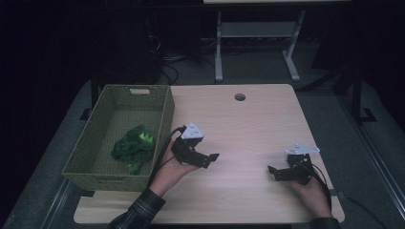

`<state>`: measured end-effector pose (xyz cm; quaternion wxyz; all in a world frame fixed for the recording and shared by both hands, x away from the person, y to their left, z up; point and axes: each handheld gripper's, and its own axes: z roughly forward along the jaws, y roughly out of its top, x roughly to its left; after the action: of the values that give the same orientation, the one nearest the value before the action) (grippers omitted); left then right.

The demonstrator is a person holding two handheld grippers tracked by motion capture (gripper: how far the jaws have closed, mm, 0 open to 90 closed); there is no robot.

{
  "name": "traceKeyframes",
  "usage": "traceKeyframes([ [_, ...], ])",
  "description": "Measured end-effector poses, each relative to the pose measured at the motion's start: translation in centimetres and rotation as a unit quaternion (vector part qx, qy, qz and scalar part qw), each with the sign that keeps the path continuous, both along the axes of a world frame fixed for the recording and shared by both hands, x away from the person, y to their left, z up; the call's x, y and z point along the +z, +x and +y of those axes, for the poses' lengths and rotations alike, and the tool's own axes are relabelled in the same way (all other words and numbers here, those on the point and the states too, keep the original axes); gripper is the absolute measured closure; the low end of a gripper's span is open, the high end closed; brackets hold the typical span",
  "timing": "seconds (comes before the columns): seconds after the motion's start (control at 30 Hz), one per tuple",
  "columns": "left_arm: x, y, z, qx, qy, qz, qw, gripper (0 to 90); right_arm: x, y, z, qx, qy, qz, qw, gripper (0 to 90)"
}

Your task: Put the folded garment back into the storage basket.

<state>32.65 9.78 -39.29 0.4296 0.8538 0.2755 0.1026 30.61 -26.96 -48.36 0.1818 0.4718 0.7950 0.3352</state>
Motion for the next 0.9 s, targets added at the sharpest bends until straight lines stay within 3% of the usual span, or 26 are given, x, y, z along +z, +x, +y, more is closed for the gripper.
traceKeyframes([
  [0.17, -2.0, -0.1, -0.5, -0.008, 0.027, 0.000, 0.9996, 13.6, 0.0, -0.1, 0.0, 0.001, 0.000, -0.001, 1.0000, 2.5],
  [0.3, -3.7, -0.2, -0.7, -0.005, 0.020, 0.005, 0.9998, 13.6, 0.0, -0.1, 0.0, 0.000, 0.000, -0.001, 1.0000, 2.5],
  [0.57, -6.7, -0.4, -0.8, -0.011, 0.033, -0.004, 0.9994, 13.4, 0.0, -0.1, 0.0, 0.001, 0.000, -0.001, 1.0000, 2.5],
  [0.7, -7.4, -0.4, -0.7, -0.008, 0.032, -0.004, 0.9995, 13.4, 0.0, -0.1, 0.0, 0.002, 0.000, 0.000, 1.0000, 2.5],
  [0.9, -8.5, -0.2, -0.6, -0.009, 0.054, -0.003, 0.9985, 12.8, 0.0, -0.1, 0.0, 0.006, 0.001, 0.001, 1.0000, 2.5],
])
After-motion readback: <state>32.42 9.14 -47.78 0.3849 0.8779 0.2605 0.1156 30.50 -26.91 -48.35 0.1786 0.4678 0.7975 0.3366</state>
